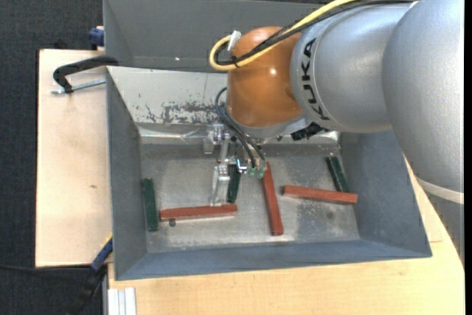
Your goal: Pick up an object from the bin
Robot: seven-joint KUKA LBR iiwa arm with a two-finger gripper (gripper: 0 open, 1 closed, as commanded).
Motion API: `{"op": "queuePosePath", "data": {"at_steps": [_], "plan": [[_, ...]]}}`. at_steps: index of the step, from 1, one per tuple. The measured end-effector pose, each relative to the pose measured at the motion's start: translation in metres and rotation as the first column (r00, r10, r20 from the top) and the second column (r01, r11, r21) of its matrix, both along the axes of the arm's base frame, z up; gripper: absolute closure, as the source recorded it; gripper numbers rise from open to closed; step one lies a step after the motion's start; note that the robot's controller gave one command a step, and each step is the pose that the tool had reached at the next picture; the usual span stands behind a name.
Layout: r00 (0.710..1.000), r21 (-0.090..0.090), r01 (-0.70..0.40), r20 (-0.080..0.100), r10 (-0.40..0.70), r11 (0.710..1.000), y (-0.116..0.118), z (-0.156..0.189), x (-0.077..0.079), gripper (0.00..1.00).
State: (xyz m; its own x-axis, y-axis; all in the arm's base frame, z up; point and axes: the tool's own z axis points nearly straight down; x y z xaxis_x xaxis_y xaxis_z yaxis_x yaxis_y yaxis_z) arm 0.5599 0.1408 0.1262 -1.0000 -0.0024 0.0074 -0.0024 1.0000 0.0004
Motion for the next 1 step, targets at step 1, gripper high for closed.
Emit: {"op": "queuePosePath", "data": {"at_steps": [1], "plan": [[1.000, 0.002, -0.005, 0.014, 0.005, 1.000, 0.0148, -0.0323, -0.0308, 0.00]]}}
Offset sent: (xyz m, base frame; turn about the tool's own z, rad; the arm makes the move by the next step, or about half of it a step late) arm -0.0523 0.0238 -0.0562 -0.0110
